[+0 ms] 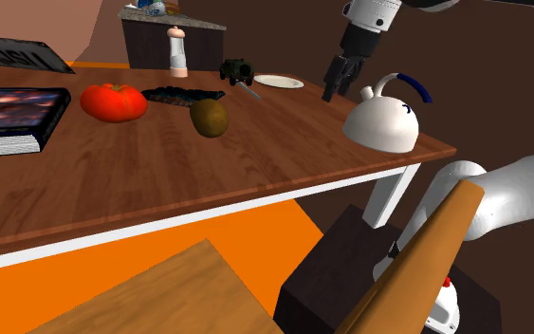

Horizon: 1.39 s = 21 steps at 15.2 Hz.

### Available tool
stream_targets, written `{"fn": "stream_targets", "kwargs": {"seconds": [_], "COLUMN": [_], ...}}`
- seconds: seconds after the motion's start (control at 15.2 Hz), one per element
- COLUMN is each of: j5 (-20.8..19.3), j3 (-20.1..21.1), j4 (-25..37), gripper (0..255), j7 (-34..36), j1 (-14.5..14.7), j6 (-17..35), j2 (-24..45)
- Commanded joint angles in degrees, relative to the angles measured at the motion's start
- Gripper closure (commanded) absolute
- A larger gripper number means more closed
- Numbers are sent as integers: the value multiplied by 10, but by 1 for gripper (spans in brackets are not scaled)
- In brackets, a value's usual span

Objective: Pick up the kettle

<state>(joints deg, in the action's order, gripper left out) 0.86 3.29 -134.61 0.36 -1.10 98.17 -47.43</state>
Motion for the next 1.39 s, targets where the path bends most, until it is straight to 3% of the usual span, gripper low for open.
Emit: {"fn": "stream_targets", "kwargs": {"seconds": [0.0, 0.86, 1.32], "j5": [0, -69, -74], "j3": [0, -81, -85], "j4": [0, 81, 23], "gripper": [0, 0, 0], "j7": [0, 77, 82], "j1": [0, -131, -136], "j6": [0, -88, -53], "j2": [0, -30, -54]}}
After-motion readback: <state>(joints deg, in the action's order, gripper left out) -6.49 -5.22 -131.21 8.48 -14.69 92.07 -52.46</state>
